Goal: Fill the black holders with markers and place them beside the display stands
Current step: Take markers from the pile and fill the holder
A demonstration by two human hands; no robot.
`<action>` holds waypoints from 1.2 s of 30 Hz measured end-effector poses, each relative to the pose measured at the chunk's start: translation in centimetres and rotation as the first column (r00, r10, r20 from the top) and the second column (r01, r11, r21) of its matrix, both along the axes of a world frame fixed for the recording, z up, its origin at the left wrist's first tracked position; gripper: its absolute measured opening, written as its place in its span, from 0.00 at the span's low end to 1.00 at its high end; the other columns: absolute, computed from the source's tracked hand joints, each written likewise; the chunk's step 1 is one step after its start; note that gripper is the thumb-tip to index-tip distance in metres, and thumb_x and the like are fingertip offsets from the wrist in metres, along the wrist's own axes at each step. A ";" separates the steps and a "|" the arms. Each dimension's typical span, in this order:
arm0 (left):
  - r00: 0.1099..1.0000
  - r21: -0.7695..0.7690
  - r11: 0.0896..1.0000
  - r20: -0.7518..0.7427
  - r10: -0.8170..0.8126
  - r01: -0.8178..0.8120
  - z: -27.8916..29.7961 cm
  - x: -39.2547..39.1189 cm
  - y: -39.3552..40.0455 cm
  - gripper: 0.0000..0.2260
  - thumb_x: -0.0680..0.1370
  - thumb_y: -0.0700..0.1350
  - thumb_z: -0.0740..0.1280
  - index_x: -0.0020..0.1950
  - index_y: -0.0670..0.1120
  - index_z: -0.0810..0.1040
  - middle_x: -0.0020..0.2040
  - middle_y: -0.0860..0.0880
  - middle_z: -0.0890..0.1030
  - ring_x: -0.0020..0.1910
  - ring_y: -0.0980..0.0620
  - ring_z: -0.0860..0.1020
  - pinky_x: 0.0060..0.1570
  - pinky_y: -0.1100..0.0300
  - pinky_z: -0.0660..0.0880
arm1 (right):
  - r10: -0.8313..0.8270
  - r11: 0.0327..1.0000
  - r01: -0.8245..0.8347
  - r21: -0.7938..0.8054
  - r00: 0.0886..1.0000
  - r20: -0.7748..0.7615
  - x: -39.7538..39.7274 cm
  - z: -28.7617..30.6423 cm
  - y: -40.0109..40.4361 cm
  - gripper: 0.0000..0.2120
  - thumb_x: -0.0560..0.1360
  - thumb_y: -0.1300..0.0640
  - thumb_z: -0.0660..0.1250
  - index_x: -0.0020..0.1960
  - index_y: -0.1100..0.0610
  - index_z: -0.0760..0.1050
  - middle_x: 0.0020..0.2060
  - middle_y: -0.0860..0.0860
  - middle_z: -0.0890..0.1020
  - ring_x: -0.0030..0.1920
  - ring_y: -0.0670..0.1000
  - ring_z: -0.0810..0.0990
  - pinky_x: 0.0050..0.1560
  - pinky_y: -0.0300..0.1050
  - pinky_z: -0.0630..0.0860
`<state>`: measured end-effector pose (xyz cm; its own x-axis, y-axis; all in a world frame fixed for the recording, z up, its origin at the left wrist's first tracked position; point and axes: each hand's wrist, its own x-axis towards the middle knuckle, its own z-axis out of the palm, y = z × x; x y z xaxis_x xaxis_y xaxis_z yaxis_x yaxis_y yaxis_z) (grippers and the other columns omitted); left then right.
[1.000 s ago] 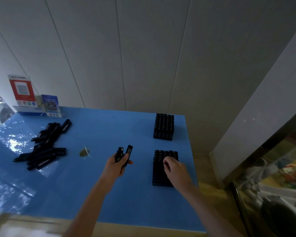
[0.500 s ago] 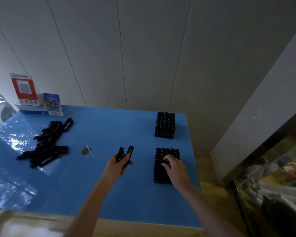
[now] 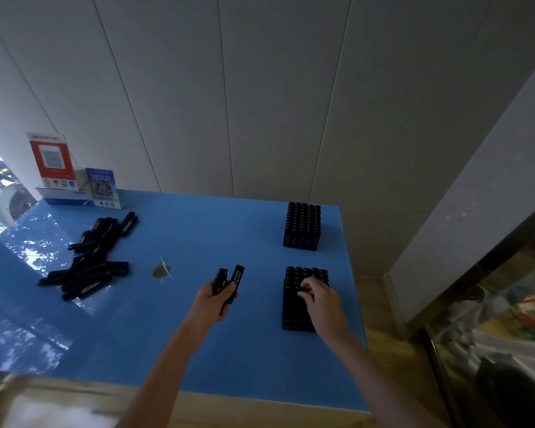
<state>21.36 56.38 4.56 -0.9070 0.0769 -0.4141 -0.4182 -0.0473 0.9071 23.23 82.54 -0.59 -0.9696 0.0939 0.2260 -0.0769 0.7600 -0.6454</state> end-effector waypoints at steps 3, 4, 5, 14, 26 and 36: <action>1.000 0.009 1.000 0.005 -0.002 0.002 0.0 0.2 0.0 0.06 0.82 0.42 0.65 0.56 0.41 0.76 0.42 0.44 0.81 0.27 0.56 0.66 0.24 0.66 0.65 | 0.017 1.000 -0.017 0.017 1.000 0.023 -0.2 0.0 0.0 0.04 0.76 0.62 0.71 0.48 0.56 0.77 0.40 0.46 0.81 0.42 0.43 0.80 0.44 0.43 0.80; 1.000 0.010 1.000 0.008 -0.002 0.002 0.1 0.2 0.0 0.05 0.82 0.42 0.65 0.55 0.41 0.76 0.42 0.43 0.81 0.27 0.55 0.66 0.24 0.66 0.65 | 0.019 0.999 -0.020 0.026 0.999 0.028 -0.2 0.0 -0.1 0.03 0.77 0.62 0.70 0.48 0.56 0.77 0.40 0.46 0.80 0.41 0.43 0.80 0.43 0.43 0.80; 1.000 0.009 1.000 0.009 -0.001 0.001 0.1 0.3 -0.1 0.05 0.82 0.42 0.65 0.55 0.41 0.76 0.43 0.43 0.81 0.27 0.55 0.66 0.24 0.66 0.65 | 0.020 0.999 -0.021 0.041 0.999 0.031 -0.2 0.0 -0.1 0.02 0.77 0.61 0.70 0.49 0.55 0.78 0.39 0.46 0.80 0.40 0.43 0.79 0.42 0.44 0.79; 0.997 -0.009 0.997 -0.004 -0.081 0.081 0.8 0.8 0.7 0.09 0.81 0.40 0.67 0.57 0.36 0.78 0.37 0.47 0.79 0.25 0.56 0.64 0.23 0.65 0.62 | -0.017 0.998 0.017 0.067 1.000 -0.007 0.3 1.6 0.2 0.06 0.78 0.57 0.69 0.54 0.54 0.80 0.45 0.45 0.79 0.41 0.43 0.78 0.45 0.40 0.79; 0.971 -0.189 0.959 -0.069 -0.228 0.212 2.2 0.8 4.8 0.06 0.78 0.47 0.72 0.49 0.44 0.84 0.26 0.53 0.74 0.22 0.55 0.62 0.23 0.63 0.59 | 0.225 0.769 -0.048 -0.637 0.954 0.200 0.3 7.6 -0.6 0.12 0.75 0.55 0.73 0.58 0.55 0.80 0.46 0.51 0.86 0.46 0.50 0.86 0.48 0.47 0.83; 0.977 -0.174 0.972 -0.114 -0.179 0.157 2.7 0.8 5.1 0.07 0.73 0.44 0.77 0.49 0.47 0.85 0.26 0.57 0.73 0.24 0.56 0.64 0.25 0.63 0.63 | 0.252 0.697 -0.001 -0.717 0.937 0.244 0.7 8.1 0.6 0.08 0.71 0.64 0.76 0.49 0.62 0.81 0.42 0.58 0.86 0.45 0.57 0.86 0.50 0.51 0.83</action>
